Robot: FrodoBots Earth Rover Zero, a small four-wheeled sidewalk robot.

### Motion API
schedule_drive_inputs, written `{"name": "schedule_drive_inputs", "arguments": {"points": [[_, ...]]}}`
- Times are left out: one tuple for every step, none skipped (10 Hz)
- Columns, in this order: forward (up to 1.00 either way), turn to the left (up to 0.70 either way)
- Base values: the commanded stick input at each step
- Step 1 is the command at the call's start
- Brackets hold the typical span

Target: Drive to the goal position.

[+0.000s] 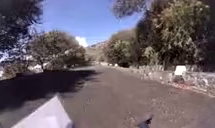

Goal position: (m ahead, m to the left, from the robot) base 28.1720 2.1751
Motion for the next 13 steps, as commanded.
{"name": "schedule_drive_inputs", "arguments": {"points": [[0.70, 0.00], [0.70, 0.00], [0.70, 0.00], [0.70, 0.00], [0.70, 0.00], [0.70, 0.00], [0.70, 0.00], [0.70, 0.00], [0.70, 0.00], [0.70, 0.00], [0.70, 0.00], [0.70, 0.00], [0.70, 0.00]]}}
